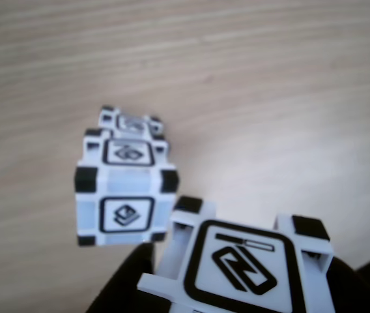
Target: Stack cubes from left to right.
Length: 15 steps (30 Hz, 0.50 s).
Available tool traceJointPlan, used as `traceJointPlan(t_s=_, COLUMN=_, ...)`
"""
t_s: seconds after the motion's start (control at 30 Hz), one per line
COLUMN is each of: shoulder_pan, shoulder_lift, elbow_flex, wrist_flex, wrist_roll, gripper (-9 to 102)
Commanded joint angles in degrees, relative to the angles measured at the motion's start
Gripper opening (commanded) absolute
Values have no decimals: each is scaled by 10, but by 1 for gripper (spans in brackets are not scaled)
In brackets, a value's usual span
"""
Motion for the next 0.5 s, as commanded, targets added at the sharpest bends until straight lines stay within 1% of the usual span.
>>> traceJointPlan(t_s=0.0, shoulder_pan=13, shoulder_lift=35, elbow_flex=-25, wrist_flex=3, wrist_roll=15, gripper=0)
traceJointPlan(t_s=0.13, shoulder_pan=13, shoulder_lift=36, elbow_flex=-23, wrist_flex=11, wrist_roll=42, gripper=0)
traceJointPlan(t_s=0.27, shoulder_pan=12, shoulder_lift=52, elbow_flex=-23, wrist_flex=59, wrist_roll=66, gripper=0)
traceJointPlan(t_s=0.47, shoulder_pan=12, shoulder_lift=91, elbow_flex=-19, wrist_flex=66, wrist_roll=69, gripper=0)
